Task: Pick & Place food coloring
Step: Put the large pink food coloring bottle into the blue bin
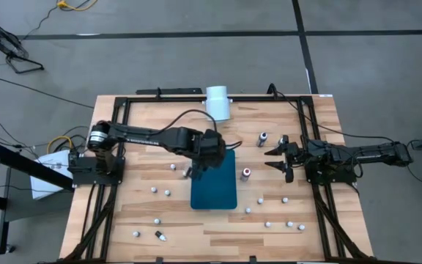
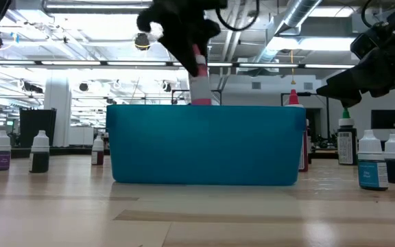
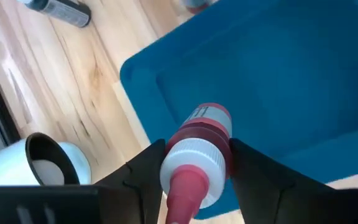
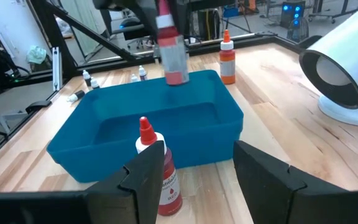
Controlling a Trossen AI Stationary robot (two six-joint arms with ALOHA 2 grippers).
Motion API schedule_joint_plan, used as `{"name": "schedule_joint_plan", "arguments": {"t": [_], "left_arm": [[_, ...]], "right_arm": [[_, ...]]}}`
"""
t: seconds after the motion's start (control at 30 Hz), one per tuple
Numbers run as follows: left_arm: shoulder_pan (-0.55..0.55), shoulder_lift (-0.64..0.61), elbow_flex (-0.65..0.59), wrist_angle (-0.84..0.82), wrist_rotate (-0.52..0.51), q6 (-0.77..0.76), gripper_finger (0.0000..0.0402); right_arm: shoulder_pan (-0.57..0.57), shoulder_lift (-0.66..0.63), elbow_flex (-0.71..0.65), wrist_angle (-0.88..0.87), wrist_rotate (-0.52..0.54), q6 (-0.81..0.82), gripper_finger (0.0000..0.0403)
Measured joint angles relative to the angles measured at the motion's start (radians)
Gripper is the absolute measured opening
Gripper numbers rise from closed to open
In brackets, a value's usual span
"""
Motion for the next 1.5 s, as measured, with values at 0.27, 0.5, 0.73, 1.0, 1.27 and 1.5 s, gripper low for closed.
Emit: {"name": "schedule_joint_plan", "arguments": {"t": [0.27, 0.5, 0.73, 1.0, 1.27, 1.5], "left_arm": [[0.046, 0.078, 0.008, 0.064, -0.008, 0.082, 0.0153], [0.06, 0.122, 0.029, 0.061, -0.003, 0.094, 0.0153], [0.08, 0.151, 0.026, 0.027, 0.01, 0.081, 0.0153], [0.1, 0.15, -0.004, 0.03, 0.036, 0.036, 0.0153], [0.105, 0.15, -0.032, 0.054, 0.052, -0.002, 0.0153], [0.117, 0.17, -0.033, 0.061, 0.051, -0.063, 0.0153]], "right_arm": [[0.0, 0.004, 0.0, 0.001, 0.001, 0.0, 0.0184], [0.0, 0.005, 0.002, 0.0, 0.001, 0.0, 0.0184], [0.0, 0.01, 0.002, -0.001, 0.001, 0.0, 0.0184], [0.0, 0.012, 0.002, -0.001, 0.001, 0.0, 0.0184], [0.0, 0.011, 0.003, -0.001, 0.001, 0.0, 0.0184], [0.0, 0.012, 0.003, 0.0, 0.001, 0.0, 0.0184]]}}
